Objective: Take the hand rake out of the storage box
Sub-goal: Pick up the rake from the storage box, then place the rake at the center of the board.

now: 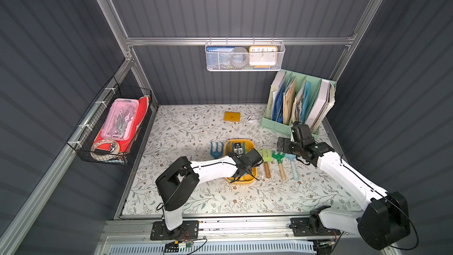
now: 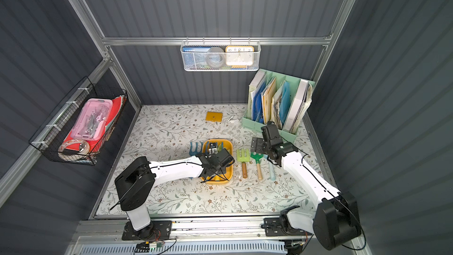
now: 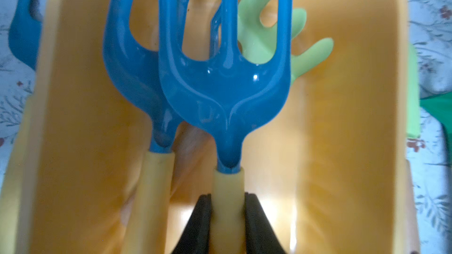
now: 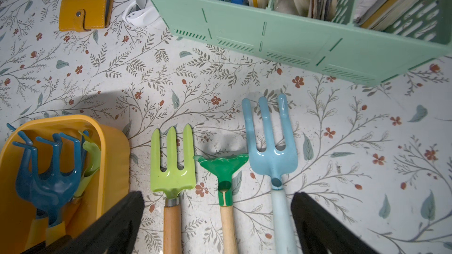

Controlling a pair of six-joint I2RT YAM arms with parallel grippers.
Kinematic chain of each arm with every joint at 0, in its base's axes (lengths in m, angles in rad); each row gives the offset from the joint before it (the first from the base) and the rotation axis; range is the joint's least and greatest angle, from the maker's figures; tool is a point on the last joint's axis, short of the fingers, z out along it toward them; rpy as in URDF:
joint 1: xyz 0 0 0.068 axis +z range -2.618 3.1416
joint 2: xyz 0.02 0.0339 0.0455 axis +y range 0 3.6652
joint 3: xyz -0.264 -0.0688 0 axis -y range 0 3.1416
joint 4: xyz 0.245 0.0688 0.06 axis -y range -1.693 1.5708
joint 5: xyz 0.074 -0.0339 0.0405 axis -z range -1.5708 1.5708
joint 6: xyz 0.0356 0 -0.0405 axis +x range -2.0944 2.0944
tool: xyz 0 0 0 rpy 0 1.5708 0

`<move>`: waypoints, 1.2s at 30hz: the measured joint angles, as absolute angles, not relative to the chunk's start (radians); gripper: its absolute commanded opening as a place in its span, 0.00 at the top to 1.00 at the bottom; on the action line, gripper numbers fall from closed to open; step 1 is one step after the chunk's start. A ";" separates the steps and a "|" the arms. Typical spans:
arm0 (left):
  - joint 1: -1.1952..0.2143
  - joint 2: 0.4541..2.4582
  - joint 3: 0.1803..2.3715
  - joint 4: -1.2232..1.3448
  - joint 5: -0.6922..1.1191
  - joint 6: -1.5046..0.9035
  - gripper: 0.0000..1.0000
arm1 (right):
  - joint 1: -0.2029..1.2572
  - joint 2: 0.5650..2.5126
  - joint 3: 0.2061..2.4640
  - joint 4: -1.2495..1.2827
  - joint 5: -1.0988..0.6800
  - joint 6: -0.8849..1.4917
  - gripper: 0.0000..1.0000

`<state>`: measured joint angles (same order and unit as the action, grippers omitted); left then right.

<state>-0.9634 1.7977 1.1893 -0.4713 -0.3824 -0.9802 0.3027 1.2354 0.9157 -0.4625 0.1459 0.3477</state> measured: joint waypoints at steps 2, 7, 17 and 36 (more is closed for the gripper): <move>-0.963 1.778 1.192 -0.465 -0.382 -0.964 0.82 | 0.303 1.234 0.916 -0.462 0.146 0.348 0.01; -0.963 1.725 1.193 -0.459 -0.382 -0.935 0.83 | 0.303 1.234 0.916 -0.462 0.146 0.348 0.01; -0.861 1.552 1.182 -0.464 -0.366 -0.852 0.87 | 0.303 1.234 0.916 -0.463 0.143 0.347 0.01; -0.318 1.352 1.029 -0.498 -0.214 -0.443 0.93 | 0.303 1.316 1.041 -0.487 0.082 0.304 0.01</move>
<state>-0.3183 1.3518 1.0290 -0.4984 -0.2138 -0.4427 0.3027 1.3159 1.0412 -0.4873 0.0818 0.3038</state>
